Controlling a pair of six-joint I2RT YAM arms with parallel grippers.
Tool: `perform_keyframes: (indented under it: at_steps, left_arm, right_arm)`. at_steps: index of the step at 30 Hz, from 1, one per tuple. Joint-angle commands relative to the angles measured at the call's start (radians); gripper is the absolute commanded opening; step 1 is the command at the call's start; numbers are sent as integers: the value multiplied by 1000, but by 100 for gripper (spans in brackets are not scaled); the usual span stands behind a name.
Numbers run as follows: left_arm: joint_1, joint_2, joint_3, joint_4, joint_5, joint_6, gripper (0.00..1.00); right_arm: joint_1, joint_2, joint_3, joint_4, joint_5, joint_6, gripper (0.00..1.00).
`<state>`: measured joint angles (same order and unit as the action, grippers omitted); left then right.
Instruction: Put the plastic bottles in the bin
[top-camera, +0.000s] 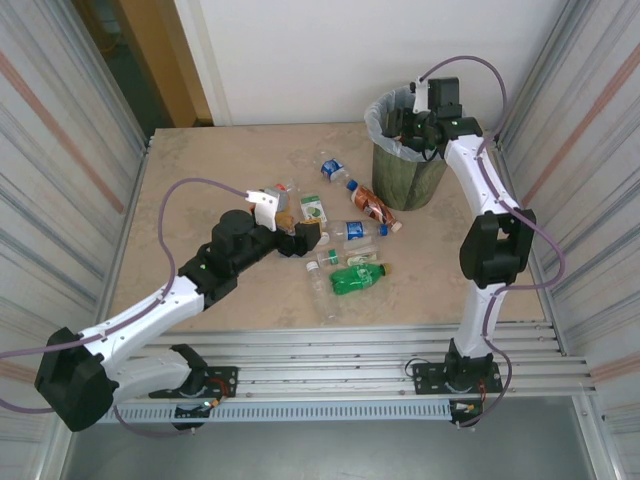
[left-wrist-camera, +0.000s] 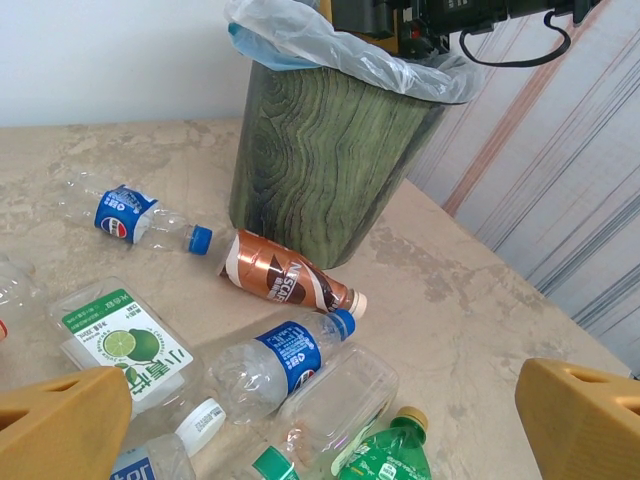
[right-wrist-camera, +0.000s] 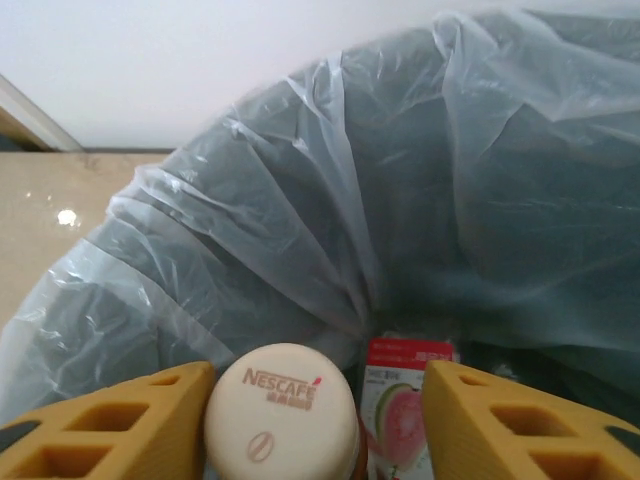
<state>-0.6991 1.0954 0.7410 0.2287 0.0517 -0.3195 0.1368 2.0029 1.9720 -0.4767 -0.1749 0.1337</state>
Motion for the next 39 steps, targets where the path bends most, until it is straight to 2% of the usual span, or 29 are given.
perform_keyframes:
  at_steps: [1, 7, 13, 24, 32, 39]
  left_arm:
    - [11, -16, 3, -8, -17, -17, 99]
    - [11, -11, 7, -8, -15, -18, 99]
    - [12, -7, 9, -12, -12, -19, 99]
    - [13, 3, 15, -20, -19, -22, 99]
    - [15, 8, 15, -46, -74, -52, 99]
    - [46, -13, -12, -117, -216, -168, 99]
  right_arm:
    - [-6, 25, 36, -41, -45, -9, 61]
    - [-7, 17, 90, -80, -63, -5, 63]
    - [-7, -15, 110, -82, -85, 12, 52]
    - [-2, -92, 102, -97, -71, 60, 52]
    - [59, -214, 66, -194, 47, 89, 56]
    - [184, -431, -172, -256, 209, 145, 61]
